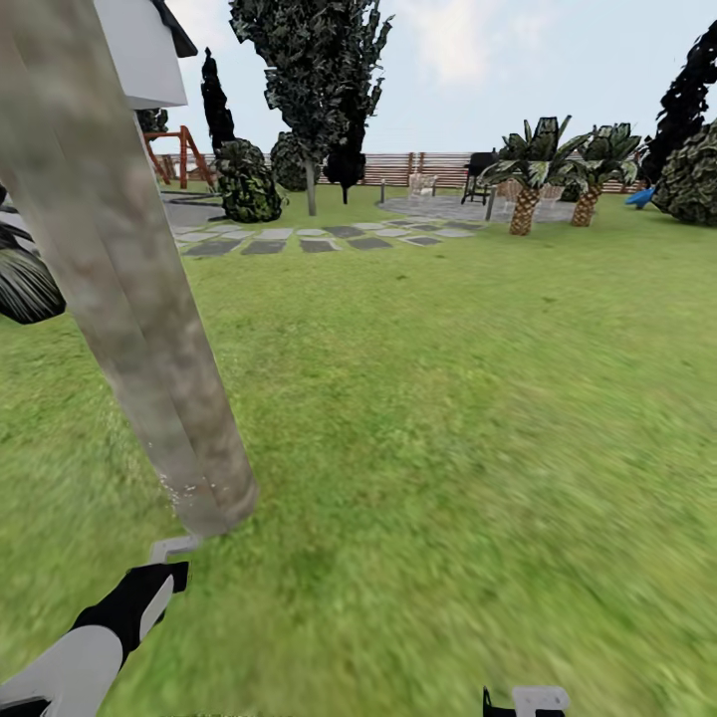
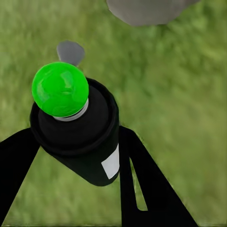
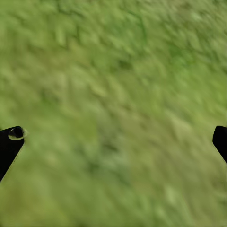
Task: In the garden, pick up the pesticide atomizer on the floor and spray pesticide onto both trees until each tree trunk is fully covered.
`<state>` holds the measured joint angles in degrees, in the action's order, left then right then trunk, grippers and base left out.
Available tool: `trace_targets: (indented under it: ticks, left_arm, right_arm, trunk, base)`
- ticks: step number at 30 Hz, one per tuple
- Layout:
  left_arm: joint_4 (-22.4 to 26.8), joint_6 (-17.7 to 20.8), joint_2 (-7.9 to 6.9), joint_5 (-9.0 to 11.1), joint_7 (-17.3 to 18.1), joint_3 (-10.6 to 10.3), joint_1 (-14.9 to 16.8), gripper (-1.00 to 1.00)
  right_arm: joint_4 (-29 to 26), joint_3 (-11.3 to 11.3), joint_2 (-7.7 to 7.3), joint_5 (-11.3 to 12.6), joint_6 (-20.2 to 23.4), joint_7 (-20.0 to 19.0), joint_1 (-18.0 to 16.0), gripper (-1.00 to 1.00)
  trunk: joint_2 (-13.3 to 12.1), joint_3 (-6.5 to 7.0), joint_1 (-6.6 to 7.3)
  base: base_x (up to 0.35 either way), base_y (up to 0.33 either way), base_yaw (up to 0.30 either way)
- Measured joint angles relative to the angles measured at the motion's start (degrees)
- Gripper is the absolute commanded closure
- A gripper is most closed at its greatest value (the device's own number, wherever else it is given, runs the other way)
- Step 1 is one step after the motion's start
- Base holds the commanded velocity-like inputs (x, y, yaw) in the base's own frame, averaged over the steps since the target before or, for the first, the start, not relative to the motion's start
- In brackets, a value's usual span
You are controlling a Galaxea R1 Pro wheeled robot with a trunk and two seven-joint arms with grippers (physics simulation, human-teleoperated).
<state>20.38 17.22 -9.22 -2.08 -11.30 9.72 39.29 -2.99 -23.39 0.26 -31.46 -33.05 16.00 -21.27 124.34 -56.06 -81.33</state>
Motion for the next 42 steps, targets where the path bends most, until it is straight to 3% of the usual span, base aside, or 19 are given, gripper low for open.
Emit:
trace_targets:
  ticks: [13,20,25,34,42]
  left_arm:
    - [0.1,0.4,-0.01,0.0,0.0,-0.1,0.0,1.00]
    - [0.2,0.4,0.07,-0.1,-0.5,0.0,0.0,1.00]
    - [0.2,0.4,0.08,0.1,-2.5,0.1,0.0,1.00]
    - [0.3,0.4,0.11,0.1,-2.7,0.1,0.0,1.00]
    - [0.3,0.4,0.08,0.1,-2.7,0.1,0.0,1.00]
  right_arm:
    - [0.0,0.0,-0.80,0.0,0.0,0.0,0.0,-1.00]
    - [0.0,0.0,-0.70,0.0,0.0,0.0,0.0,-1.00]
    - [0.0,0.0,-0.70,0.0,0.0,0.0,0.0,-1.00]
    - [0.0,0.0,-0.70,0.0,0.0,0.0,0.0,-1.00]
    - [0.0,0.0,-0.67,0.0,0.0,0.0,0.0,-1.00]
  trunk:
    - [0.0,0.00,0.00]
    - [0.0,0.00,0.00]
    - [0.0,0.00,0.00]
    - [0.0,0.00,0.00]
    - [0.0,0.00,0.00]
  base:
    - [0.001,-0.001,0.015]
    - [0.000,-0.012,0.238]
    - [0.054,-0.211,0.161]
    - [0.082,-0.262,0.014]
    - [0.101,-0.263,0.241]
